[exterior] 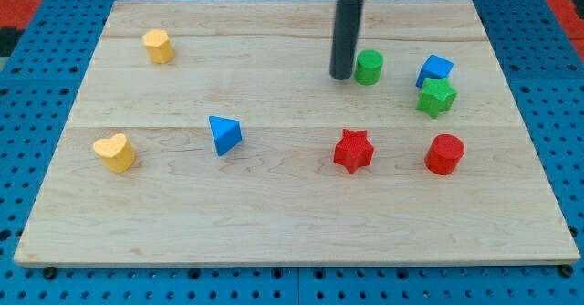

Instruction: Place the yellow hexagon at the bottom of the green circle

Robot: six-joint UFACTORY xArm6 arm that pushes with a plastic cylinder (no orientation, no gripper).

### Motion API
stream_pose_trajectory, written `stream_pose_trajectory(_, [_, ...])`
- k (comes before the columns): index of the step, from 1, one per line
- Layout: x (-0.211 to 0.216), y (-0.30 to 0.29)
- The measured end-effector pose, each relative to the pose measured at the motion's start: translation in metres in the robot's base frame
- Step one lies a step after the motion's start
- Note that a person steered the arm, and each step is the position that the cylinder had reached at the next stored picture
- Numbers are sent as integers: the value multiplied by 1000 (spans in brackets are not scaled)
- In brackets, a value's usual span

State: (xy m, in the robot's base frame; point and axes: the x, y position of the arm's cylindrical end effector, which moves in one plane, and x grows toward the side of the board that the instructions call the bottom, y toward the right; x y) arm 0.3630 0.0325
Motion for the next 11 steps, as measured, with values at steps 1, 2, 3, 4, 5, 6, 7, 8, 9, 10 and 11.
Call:
stream_pose_trajectory(1, [12, -127])
stream_pose_trajectory(2, [9, -256])
stream_pose_trajectory(3, [-25, -335])
stream_pose_trajectory(4, [-63, -326])
stream_pose_trajectory(5, [-70, -287])
stream_pose_trajectory(6, [-64, -207])
stream_pose_trajectory(7, [-56, -117])
stream_pose_trajectory(8, [-38, -47])
stream_pose_trajectory(9, [4, -12])
stream_pose_trajectory(10, [9, 39])
stream_pose_trajectory(11, [13, 80])
